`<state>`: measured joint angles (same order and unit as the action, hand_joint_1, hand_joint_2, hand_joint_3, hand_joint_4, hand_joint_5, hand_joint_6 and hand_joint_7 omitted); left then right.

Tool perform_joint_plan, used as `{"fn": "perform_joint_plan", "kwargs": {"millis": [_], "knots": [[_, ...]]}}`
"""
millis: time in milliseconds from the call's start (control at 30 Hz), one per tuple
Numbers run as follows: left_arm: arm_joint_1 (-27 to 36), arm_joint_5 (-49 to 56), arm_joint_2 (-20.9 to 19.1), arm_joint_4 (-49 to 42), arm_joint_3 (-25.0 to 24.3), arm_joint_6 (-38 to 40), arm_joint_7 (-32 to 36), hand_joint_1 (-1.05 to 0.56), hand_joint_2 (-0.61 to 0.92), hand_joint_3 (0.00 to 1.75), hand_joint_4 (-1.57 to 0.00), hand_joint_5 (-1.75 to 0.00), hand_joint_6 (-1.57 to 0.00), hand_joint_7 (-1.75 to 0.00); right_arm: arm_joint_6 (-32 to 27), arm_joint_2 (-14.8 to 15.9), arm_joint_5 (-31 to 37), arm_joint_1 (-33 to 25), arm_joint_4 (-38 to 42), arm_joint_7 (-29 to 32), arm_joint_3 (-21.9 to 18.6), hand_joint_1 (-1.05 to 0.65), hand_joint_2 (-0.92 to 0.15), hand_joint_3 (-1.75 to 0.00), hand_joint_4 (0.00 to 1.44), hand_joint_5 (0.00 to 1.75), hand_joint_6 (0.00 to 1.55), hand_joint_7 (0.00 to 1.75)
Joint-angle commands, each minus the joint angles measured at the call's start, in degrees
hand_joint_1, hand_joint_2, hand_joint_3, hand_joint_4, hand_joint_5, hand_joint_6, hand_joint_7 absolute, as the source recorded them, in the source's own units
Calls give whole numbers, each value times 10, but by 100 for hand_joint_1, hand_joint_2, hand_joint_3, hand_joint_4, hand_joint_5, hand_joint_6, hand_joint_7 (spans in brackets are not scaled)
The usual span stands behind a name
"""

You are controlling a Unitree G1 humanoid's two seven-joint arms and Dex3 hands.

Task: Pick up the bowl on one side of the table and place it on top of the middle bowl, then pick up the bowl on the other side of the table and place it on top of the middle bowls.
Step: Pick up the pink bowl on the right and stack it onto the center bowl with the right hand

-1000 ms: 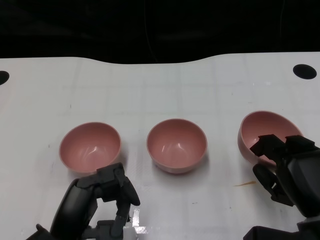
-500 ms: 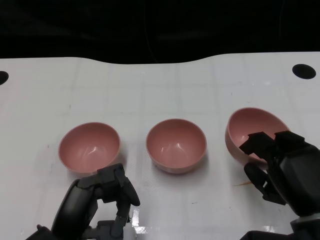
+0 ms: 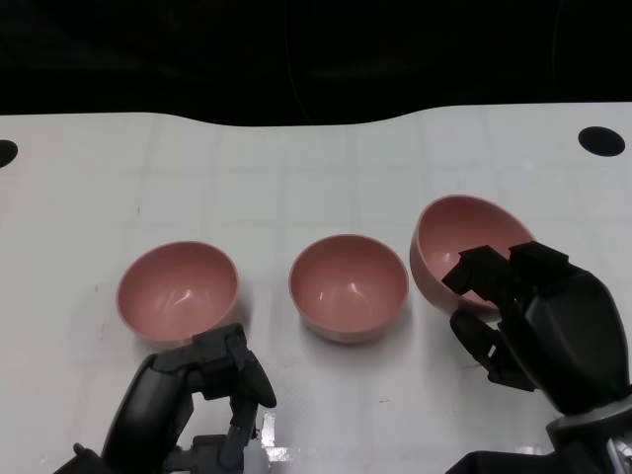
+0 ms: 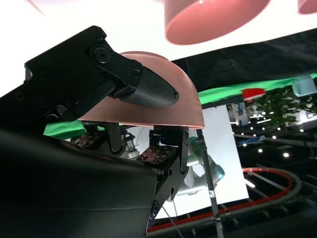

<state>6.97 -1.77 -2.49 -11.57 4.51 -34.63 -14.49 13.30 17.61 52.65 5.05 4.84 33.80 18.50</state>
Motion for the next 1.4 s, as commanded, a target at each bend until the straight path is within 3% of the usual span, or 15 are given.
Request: {"fn": "perform_joint_plan", "kwargs": {"millis": [33,300,467,600,767,800,900,967,1100,1200,1233,1300,1400], "knots": [[-4,5,-5,-5,-4,-14,7,-14,36,141,-87,-175,-81,-147,10,-2,-9,17,3,-7,4,-16,-39,-116,97,175,73,175],[-4,5,-5,-6,-4,-15,7,-13,35,142,-87,-175,-81,-148,27,-12,-13,42,20,-12,14,-17,-38,-116,98,175,76,170],[-4,4,-4,-6,-4,-13,6,-13,35,143,-87,-175,-81,-148,30,-15,-12,57,30,-27,23,-15,-32,-124,99,175,81,165],[-4,6,-4,-5,-4,-13,7,-13,37,139,-87,-174,-81,-146,26,-18,-11,65,32,-46,28,-12,-23,-127,98,175,91,140],[-4,5,-3,-6,-4,-15,6,-12,35,142,-87,-174,-82,-146,27,-17,-5,76,34,-61,36,-10,-22,-129,98,175,89,142],[-4,8,-3,-7,-4,-16,8,-13,35,142,-87,-175,-81,-147,28,-16,-5,79,36,-65,38,-10,-23,-127,98,173,90,132],[-5,9,-4,-8,-4,-15,8,-13,35,143,-87,-175,-82,-148,28,-16,-3,88,41,-73,44,-12,-26,-120,96,174,91,132],[-5,7,-3,-7,-4,-12,7,-12,35,144,-86,-175,-81,-147,27,-17,1,95,48,-73,49,-13,-27,-113,95,175,84,149],[-2,3,0,-1,-4,-1,7,-13,34,143,-87,-174,-82,-146,26,-20,11,110,63,-68,58,-11,-29,-95,96,175,79,161],[-1,1,2,1,-3,1,7,-11,34,143,-87,-173,-83,-144,24,-20,20,123,78,-60,67,-12,-34,-77,96,175,82,153],[-2,3,2,0,-3,-2,7,-11,34,143,-87,-173,-83,-143,24,-22,21,126,84,-57,69,-10,-35,-69,97,175,88,135],[-2,3,3,-1,-3,-4,7,-10,34,143,-87,-173,-84,-143,27,-25,22,132,95,-54,72,-8,-36,-63,97,175,93,122],[-3,2,5,-2,-2,-1,6,-11,34,143,-88,-174,-84,-144,31,-27,20,141,109,-56,77,-7,-38,-71,97,175,90,137]]}}
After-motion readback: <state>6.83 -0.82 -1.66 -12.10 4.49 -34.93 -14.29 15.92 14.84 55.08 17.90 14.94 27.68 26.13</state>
